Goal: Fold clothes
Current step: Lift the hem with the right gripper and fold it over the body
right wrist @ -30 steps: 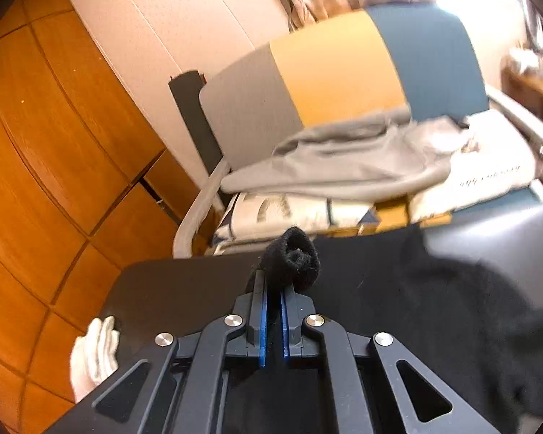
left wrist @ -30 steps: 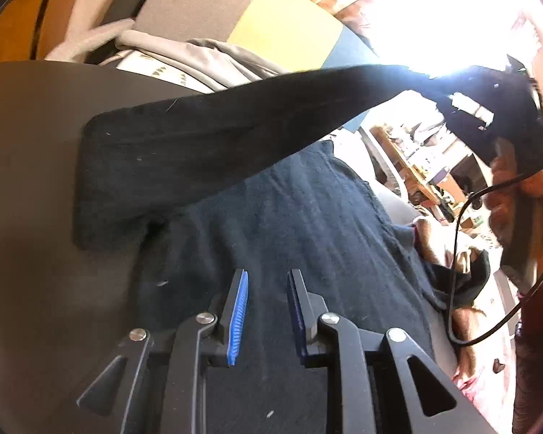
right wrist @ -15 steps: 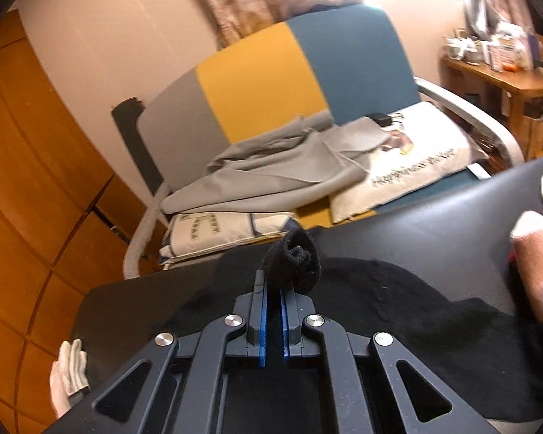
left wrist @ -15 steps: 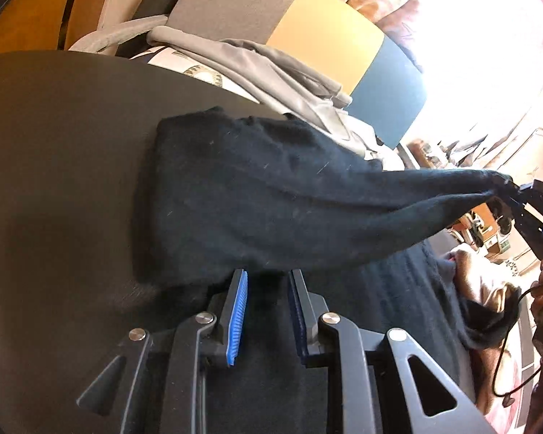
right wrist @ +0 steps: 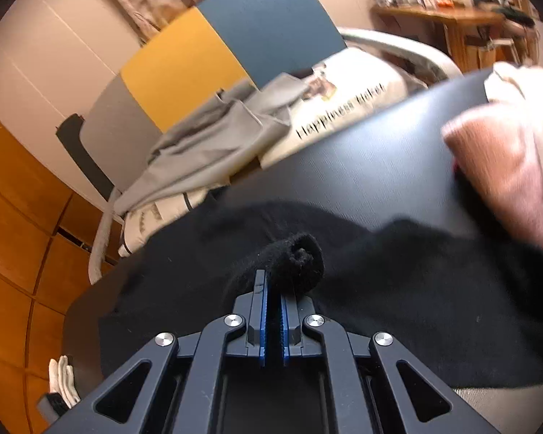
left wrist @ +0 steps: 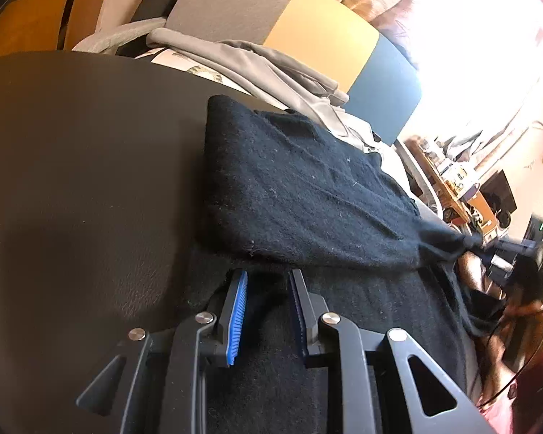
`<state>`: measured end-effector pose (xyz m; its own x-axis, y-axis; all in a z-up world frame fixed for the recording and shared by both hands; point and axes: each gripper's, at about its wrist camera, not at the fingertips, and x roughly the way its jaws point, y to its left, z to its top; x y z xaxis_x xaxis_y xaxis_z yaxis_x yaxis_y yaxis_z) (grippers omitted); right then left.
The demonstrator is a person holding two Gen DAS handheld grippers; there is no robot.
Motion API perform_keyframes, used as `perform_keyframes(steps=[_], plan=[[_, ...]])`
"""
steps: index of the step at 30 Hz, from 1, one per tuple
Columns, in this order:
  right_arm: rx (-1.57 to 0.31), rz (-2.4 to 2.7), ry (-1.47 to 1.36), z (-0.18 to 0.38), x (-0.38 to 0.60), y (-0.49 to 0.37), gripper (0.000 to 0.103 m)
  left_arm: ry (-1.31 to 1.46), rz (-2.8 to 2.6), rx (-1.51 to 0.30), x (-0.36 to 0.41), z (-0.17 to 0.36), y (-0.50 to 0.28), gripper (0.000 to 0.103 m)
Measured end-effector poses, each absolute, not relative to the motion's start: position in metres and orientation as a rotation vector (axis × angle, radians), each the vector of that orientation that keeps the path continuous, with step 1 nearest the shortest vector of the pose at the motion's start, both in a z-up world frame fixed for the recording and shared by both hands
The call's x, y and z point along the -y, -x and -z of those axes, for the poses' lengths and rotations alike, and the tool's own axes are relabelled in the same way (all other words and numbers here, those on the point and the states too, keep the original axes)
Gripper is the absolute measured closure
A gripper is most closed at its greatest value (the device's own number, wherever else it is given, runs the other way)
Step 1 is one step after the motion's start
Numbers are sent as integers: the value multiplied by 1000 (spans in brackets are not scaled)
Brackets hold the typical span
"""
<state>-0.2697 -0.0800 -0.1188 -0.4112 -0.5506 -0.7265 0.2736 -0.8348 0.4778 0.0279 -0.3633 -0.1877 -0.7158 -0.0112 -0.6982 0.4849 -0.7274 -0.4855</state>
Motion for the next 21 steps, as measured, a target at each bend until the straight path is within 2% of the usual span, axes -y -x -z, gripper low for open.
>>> perform_keyframes(steps=[4,13,14,16,17,19,20,21], plan=[[427,2271,-1359,142,66,266,96,-1007,2493,-1067,367,187,-25,78],[528,2212,-1359,157,49,264,96,-1076,2497,-1015,368,187,-23,78],[539,2206,-1359,159,48,264,93,-1086,2499,-1011,368,187,-22,78],[561,2192,-1359,163,44,264,93,-1105,2503,-1002,368,186,-20,78],[572,2185,-1359,164,42,264,89,-1114,2504,-998,368,186,-19,78],[692,2158,-1350,171,33,265,73,-1125,2510,-984,367,186,-19,78],[770,2143,-1340,174,27,267,57,-1125,2510,-981,367,186,-19,78],[820,2144,-1324,176,23,268,50,-1125,2510,-977,366,186,-20,78]])
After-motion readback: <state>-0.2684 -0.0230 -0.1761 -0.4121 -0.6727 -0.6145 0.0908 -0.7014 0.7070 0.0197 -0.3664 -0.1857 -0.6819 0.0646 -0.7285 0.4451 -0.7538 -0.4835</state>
